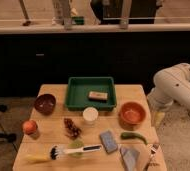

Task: Wipe purple bowl with sponge

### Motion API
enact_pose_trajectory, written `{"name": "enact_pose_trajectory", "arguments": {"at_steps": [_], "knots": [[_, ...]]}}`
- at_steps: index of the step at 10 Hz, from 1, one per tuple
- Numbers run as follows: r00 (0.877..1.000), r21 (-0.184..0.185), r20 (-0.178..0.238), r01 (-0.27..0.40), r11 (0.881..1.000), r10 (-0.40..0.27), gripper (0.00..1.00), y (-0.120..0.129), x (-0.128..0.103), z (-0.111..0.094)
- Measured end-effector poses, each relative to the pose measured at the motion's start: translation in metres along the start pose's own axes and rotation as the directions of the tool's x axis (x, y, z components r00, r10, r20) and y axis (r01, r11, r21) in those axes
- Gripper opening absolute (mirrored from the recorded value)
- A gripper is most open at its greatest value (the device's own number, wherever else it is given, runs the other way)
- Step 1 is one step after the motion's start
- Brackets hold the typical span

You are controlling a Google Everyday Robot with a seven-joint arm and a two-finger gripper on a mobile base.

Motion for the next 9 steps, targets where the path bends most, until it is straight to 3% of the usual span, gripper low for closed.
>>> {"name": "enact_pose_trajectory", "arguments": {"at_steps": [4, 5, 7, 9], "knots": [[1.000, 0.003, 0.001, -0.005, 1.000, 0.005, 0.80, 0.000, 0.000, 0.000], [0.999, 0.010, 0.005, -0.033, 0.999, 0.033, 0.80, 0.002, -0.001, 0.002], [0.986, 0.016, 0.013, -0.168, 0.986, 0.168, 0.80, 0.010, -0.006, 0.009], [0.976, 0.010, 0.023, -0.218, 0.976, 0.218, 0.80, 0.020, -0.020, 0.020]]}}
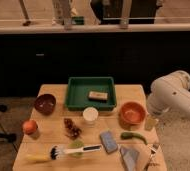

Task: Wipe purple bowl with sponge

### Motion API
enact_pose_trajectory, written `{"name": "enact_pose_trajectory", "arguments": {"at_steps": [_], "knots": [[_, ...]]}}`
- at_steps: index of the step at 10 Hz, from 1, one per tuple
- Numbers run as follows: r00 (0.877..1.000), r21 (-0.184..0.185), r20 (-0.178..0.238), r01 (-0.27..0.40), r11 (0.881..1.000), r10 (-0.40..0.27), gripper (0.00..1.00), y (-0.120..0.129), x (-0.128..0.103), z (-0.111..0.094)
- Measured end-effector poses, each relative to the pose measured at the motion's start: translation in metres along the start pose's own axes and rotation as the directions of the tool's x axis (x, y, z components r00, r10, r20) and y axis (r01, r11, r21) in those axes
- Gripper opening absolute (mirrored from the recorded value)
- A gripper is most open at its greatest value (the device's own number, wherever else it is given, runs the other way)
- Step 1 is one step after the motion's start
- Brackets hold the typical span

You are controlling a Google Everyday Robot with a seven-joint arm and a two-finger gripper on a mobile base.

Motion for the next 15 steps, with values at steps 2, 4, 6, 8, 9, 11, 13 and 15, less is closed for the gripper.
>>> {"name": "enact_pose_trajectory", "arguments": {"at_steps": [2, 4, 6, 8, 9, 11, 13, 15], "knots": [[1.000, -0.003, 0.000, 0.006, 1.000, -0.006, 0.80, 0.013, -0.021, 0.008], [1.000, -0.006, -0.005, 0.003, 1.000, -0.003, 0.80, 0.014, -0.018, 0.008], [1.000, -0.006, -0.004, 0.007, 1.000, -0.007, 0.80, 0.014, -0.021, 0.008], [1.000, -0.005, -0.003, 0.005, 1.000, -0.005, 0.80, 0.014, -0.020, 0.008], [1.000, -0.004, 0.003, -0.003, 1.000, 0.003, 0.80, 0.015, -0.020, 0.009], [0.998, -0.017, 0.051, -0.045, 0.999, 0.046, 0.80, 0.035, -0.028, 0.025], [0.993, -0.019, 0.091, -0.074, 0.997, 0.076, 0.80, 0.062, -0.035, 0.041], [0.982, -0.024, 0.124, -0.137, 0.990, 0.139, 0.80, 0.086, -0.031, 0.043]]}}
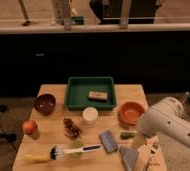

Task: Wipe purple bowl with sponge

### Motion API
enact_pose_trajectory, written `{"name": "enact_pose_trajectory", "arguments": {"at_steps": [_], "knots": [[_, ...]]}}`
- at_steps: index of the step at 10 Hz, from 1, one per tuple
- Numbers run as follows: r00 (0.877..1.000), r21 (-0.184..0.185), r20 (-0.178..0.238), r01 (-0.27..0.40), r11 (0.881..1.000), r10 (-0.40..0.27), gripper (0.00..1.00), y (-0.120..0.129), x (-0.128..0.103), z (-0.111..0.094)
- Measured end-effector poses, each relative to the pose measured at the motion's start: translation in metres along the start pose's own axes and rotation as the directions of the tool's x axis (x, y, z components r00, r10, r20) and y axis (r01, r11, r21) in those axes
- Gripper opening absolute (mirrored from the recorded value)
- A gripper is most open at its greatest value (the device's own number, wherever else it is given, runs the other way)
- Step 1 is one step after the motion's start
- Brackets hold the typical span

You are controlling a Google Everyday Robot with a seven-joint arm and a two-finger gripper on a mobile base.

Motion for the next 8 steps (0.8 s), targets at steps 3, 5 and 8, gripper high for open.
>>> {"name": "enact_pose_trajectory", "arguments": {"at_steps": [3, 5, 8], "knots": [[1.000, 0.000, 0.003, -0.021, 1.000, 0.021, 0.80, 0.0086, 0.0015, 0.0019], [1.000, -0.001, 0.004, -0.019, 1.000, 0.019, 0.80, 0.0085, 0.0002, 0.0021], [0.999, -0.005, 0.001, -0.041, 0.999, 0.041, 0.80, 0.0103, 0.0005, 0.0031]]}}
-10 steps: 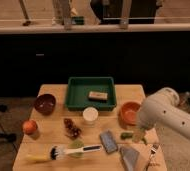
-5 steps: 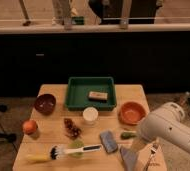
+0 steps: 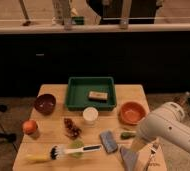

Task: Wipe purple bowl with sponge

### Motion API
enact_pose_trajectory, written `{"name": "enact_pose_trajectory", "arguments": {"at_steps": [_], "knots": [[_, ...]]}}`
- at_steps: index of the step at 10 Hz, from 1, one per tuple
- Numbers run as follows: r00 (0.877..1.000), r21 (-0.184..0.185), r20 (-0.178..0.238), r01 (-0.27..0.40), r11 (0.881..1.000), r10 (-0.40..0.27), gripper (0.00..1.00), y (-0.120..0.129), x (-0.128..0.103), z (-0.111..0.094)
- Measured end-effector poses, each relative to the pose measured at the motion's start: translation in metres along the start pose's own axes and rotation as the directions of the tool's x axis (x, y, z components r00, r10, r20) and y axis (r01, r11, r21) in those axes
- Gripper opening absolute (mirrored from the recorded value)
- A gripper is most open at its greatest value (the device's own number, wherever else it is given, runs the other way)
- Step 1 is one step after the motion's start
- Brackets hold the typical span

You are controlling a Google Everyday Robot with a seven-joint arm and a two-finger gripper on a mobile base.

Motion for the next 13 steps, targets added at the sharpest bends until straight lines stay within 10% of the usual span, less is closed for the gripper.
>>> {"name": "enact_pose_trajectory", "arguments": {"at_steps": [8, 13], "knots": [[0.990, -0.047, -0.011, -0.143, 0.989, 0.142, 0.80, 0.065, -0.041, 0.056], [0.948, -0.076, 0.033, -0.314, 0.946, 0.317, 0.80, 0.074, -0.051, 0.080]]}}
